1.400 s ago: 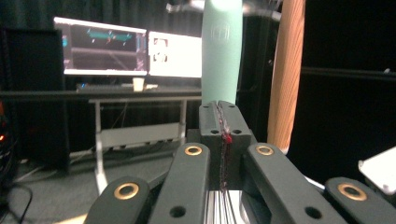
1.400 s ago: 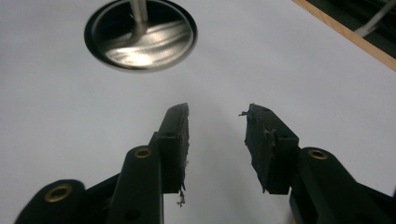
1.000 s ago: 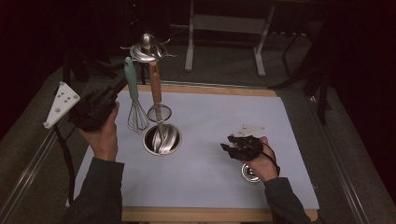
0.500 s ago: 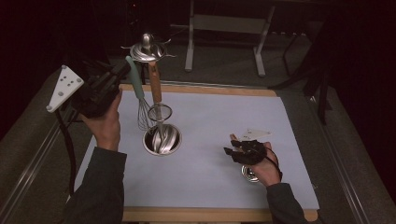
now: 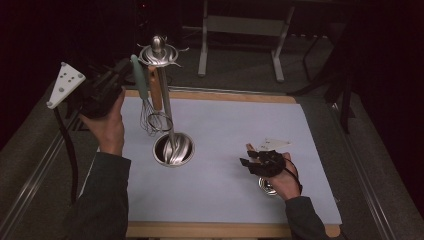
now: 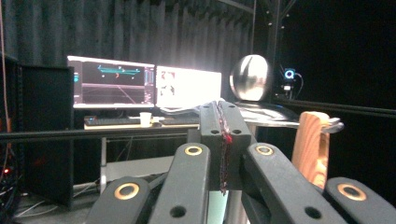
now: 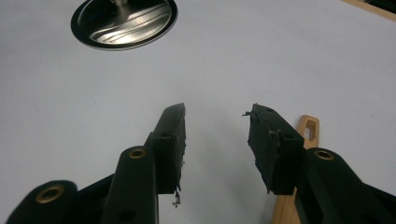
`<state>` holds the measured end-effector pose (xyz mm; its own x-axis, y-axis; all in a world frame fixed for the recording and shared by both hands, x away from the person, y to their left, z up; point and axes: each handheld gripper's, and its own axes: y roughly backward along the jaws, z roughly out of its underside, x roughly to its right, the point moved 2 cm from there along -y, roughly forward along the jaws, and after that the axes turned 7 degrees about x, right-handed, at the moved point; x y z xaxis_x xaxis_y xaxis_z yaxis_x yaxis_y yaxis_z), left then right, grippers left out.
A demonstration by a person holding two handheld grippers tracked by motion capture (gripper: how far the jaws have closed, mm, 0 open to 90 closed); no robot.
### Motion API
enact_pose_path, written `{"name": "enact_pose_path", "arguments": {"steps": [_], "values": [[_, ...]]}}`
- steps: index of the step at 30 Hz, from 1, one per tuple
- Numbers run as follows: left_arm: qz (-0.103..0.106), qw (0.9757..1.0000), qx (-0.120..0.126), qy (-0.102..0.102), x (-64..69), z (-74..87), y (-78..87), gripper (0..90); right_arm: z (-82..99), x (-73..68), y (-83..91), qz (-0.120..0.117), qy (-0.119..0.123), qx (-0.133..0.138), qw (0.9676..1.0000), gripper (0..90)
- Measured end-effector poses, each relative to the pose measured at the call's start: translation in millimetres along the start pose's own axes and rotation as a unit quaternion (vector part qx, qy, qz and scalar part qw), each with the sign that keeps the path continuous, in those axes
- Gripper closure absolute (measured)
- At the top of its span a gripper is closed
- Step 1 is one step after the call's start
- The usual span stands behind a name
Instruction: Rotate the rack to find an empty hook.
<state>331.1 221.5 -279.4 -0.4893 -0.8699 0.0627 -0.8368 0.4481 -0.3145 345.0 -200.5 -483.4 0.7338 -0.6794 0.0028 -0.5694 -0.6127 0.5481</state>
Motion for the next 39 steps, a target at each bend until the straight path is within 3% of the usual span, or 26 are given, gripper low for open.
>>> {"name": "enact_pose_path", "arguments": {"steps": [6,18,39], "values": [[-0.011,0.9999,-0.012,-0.005,-5.4,-1.0,-7.2,90.0,0.4,1.4,0.7,-0.001,-0.001,0.002,1.0,55.4],[-0.023,0.9994,-0.025,0.005,-15.3,-0.3,-22.5,90.0,1.2,1.4,-0.6,-0.001,-0.002,0.005,1.0,55.7],[-0.032,0.999,-0.031,0.006,-20.3,6.1,-17.7,90.0,2.2,2.0,1.9,-0.005,-0.001,0.019,0.9998,55.1]]}}
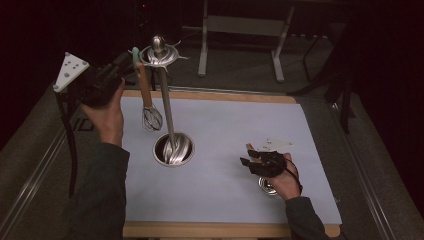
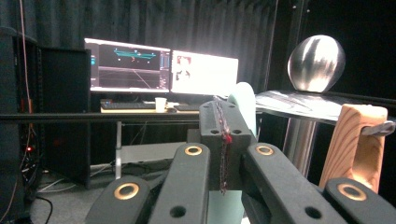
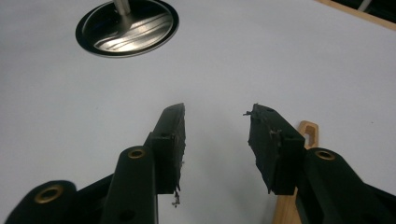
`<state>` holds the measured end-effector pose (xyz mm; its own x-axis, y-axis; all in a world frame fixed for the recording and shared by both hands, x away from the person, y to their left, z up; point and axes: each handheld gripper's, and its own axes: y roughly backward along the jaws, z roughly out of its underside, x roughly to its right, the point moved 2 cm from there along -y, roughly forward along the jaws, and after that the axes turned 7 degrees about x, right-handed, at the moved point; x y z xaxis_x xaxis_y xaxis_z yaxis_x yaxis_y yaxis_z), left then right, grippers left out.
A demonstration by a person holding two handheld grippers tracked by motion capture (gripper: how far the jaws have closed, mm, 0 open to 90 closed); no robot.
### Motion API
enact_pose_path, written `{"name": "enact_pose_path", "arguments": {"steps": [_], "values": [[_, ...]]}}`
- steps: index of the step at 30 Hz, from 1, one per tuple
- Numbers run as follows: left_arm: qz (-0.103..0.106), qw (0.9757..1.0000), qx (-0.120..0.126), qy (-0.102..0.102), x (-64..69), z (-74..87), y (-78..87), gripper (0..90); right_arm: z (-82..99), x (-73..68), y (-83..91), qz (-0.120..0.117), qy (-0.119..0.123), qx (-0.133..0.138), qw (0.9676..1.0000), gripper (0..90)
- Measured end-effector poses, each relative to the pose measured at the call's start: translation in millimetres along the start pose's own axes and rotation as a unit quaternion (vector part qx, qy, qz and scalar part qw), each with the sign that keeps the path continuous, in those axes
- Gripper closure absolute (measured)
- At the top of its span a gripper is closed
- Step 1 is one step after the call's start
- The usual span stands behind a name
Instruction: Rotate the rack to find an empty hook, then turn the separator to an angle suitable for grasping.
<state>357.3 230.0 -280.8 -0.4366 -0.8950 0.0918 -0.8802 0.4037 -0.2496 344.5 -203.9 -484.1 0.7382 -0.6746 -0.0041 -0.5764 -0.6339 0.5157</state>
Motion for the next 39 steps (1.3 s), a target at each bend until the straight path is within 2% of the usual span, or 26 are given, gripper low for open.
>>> {"name": "enact_pose_path", "arguments": {"steps": [9,18,28,39], "values": [[-0.004,1.0,0.001,-0.001,-2.7,1.0,5.8,90.0,0.5,1.9,2.5,0.003,-0.002,0.006,1.0,55.0],[-0.011,0.9999,-0.006,0.009,-10.2,14.2,13.3,90.0,0.8,5.2,4.7,0.003,-0.006,0.01,0.9999,55.4],[-0.008,0.9999,-0.01,0.008,-10.7,23.6,22.9,90.0,-0.3,6.2,7.8,0.005,-0.01,0.017,0.9998,55.3],[-0.016,0.9994,-0.029,0.011,-14.7,48.4,33.2,89.8,1.0,7.6,10.2,0.007,-0.014,0.018,0.9997,55.3]]}}
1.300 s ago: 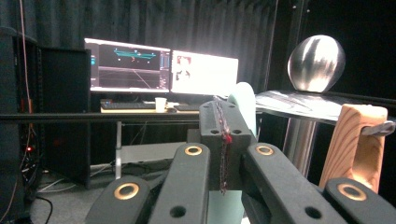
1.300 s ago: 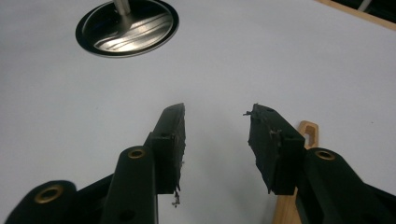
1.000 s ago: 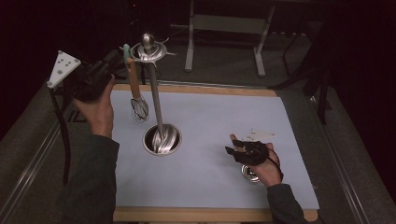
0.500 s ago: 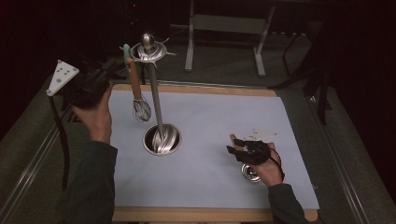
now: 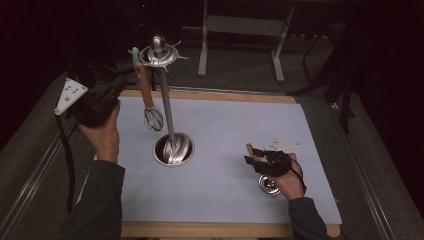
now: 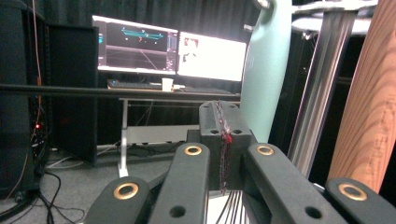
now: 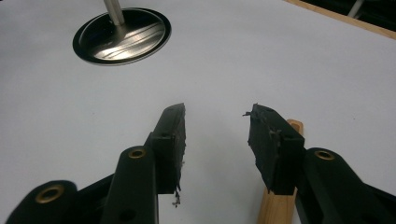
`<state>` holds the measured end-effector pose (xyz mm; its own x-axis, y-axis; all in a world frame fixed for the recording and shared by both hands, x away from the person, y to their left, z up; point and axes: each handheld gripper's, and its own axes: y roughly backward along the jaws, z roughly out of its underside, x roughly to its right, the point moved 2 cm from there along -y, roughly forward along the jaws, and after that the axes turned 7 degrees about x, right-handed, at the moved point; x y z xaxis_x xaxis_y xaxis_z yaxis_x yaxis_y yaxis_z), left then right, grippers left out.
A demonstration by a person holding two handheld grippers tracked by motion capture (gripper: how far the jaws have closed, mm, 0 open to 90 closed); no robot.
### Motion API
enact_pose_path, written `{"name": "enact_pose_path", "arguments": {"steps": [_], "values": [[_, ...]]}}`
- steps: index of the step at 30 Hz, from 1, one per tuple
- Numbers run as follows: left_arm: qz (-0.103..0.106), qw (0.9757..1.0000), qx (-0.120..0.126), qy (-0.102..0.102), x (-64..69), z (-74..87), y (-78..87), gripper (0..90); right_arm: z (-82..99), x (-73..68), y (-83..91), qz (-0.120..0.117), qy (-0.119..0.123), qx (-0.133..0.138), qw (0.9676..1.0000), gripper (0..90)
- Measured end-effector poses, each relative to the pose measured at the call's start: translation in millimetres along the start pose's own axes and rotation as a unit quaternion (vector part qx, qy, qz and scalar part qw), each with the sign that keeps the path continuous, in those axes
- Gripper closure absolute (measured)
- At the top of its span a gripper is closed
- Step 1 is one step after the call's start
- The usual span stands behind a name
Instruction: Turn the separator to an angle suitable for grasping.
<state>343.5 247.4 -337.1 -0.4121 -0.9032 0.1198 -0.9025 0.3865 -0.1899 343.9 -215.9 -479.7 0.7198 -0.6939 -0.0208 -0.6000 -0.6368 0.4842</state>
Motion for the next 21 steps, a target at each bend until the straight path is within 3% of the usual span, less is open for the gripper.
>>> {"name": "enact_pose_path", "arguments": {"steps": [8,21], "values": [[-0.006,0.9996,-0.022,-0.013,6.2,27.1,7.0,88.5,1.7,2.0,2.3,0.002,-0.003,0.001,1.0,55.1],[-0.017,0.9974,-0.07,0.004,8.7,87.4,18.7,86.7,4.0,7.7,5.6,0.009,-0.013,0.001,0.9999,53.7]]}}
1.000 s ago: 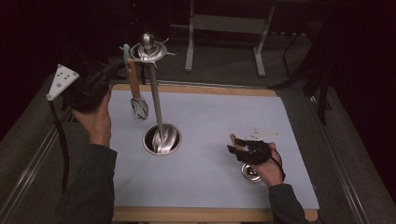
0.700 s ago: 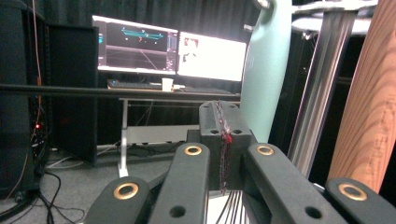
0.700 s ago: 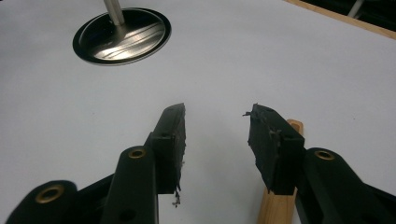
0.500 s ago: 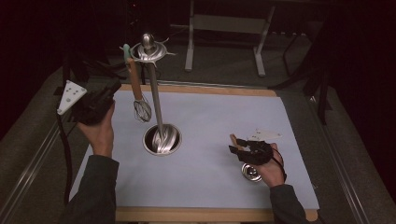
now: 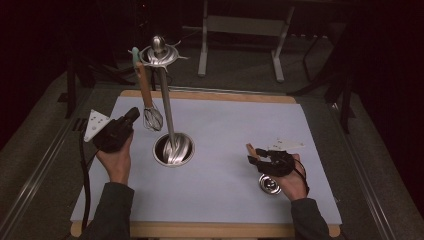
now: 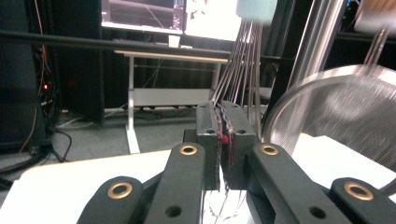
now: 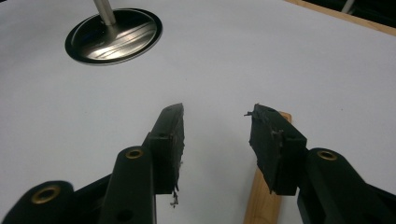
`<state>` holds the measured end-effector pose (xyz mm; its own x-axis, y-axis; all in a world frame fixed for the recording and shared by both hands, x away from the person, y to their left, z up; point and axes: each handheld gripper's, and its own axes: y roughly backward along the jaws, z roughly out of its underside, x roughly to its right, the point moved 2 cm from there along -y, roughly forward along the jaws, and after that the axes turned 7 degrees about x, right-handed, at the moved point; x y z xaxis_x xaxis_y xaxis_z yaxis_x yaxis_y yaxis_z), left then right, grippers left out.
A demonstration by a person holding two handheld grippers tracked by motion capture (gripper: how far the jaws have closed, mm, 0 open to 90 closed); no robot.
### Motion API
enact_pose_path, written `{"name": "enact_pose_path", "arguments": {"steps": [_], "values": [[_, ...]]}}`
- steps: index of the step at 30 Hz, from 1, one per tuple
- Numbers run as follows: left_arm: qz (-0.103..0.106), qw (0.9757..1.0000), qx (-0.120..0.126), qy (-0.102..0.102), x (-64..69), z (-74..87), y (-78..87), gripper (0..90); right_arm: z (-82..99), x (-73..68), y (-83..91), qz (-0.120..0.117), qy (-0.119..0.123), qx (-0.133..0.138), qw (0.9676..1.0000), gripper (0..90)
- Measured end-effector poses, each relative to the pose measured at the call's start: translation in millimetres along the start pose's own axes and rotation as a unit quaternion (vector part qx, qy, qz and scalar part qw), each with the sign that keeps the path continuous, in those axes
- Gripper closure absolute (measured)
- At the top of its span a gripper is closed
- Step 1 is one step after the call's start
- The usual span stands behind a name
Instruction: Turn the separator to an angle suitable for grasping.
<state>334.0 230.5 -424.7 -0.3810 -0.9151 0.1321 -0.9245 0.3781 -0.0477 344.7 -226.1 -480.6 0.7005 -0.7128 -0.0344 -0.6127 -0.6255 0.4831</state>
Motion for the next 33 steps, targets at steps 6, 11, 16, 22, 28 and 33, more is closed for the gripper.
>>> {"name": "enact_pose_path", "arguments": {"steps": [6,11,16,22,28,33], "values": [[-0.002,0.9997,-0.023,-0.007,1.4,20.9,4.4,84.4,1.6,2.7,0.7,0.004,-0.006,-0.003,1.0,53.0],[-0.01,0.9985,-0.051,-0.019,-1.2,39.0,10.2,83.3,2.8,5.4,2.2,0.01,-0.008,-0.005,0.9999,54.9],[-0.017,0.9971,-0.072,-0.016,-6.1,55.0,15.9,82.7,4.7,7.7,2.4,0.018,-0.008,-0.012,0.9997,58.1],[-0.017,0.9947,-0.1,-0.015,-6.7,75.5,24.6,80.5,6.8,12.4,3.1,0.025,-0.012,-0.019,0.9994,65.0],[-0.015,0.9929,-0.118,-0.006,-7.2,91.7,33.7,79.0,11.4,16.6,3.0,0.037,-0.005,-0.041,0.9984,85.3],[-0.011,0.9908,-0.134,-0.006,-5.8,101.6,39.6,78.2,19.4,20.6,-2.0,0.054,0.003,-0.08,0.9954,89.7]]}}
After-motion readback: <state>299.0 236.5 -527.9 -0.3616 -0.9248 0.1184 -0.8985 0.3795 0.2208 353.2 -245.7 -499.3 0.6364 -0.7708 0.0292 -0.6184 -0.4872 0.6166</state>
